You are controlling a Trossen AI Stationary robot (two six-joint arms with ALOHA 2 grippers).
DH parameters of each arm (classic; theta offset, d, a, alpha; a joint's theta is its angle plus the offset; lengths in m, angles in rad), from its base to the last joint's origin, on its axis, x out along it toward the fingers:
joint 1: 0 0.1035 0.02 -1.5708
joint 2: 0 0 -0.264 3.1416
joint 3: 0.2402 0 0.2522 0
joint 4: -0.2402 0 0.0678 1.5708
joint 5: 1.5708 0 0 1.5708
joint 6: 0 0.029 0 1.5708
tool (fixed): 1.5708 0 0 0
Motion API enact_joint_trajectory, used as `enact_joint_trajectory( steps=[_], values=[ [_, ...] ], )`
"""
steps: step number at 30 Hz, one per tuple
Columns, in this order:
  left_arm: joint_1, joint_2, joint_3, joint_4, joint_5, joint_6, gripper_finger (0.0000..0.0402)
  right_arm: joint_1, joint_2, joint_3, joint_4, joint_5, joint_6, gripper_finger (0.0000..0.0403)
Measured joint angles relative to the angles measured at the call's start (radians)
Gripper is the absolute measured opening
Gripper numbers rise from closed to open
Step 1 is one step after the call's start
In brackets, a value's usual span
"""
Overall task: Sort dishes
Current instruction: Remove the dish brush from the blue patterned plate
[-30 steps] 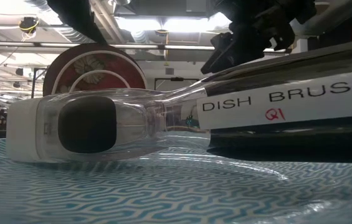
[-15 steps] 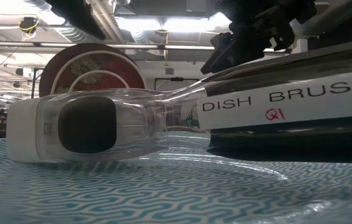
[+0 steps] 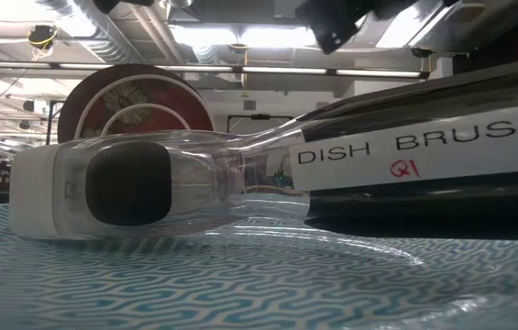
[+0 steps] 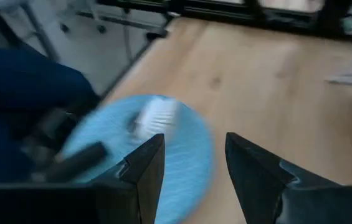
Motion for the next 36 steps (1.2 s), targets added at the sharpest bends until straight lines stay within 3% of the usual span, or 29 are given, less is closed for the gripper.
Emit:
enact_joint_trajectory(
  steps=[9, 18, 26, 36],
  values=[
    [-0.121, 0.126, -0.001, 0.012, 0.002, -0.064, 0.0155, 0.192, 0.057, 0.0, 0.005, 0.07, 0.371, 0.0172],
    [-0.154, 0.312, -0.001, 0.115, 0.002, 0.021, 0.0155, 0.311, 0.206, 0.027, 0.207, 0.198, 0.658, 0.0172],
    [-0.16, 0.404, -0.002, 0.128, 0.002, 0.016, 0.0155, 0.324, 0.381, 0.267, -0.063, 0.256, 0.708, 0.0172],
    [-0.211, 0.428, -0.002, 0.129, 0.005, 0.042, 0.0155, 0.305, 0.568, 0.604, -0.453, 0.273, 0.71, 0.0172]
  ],
)
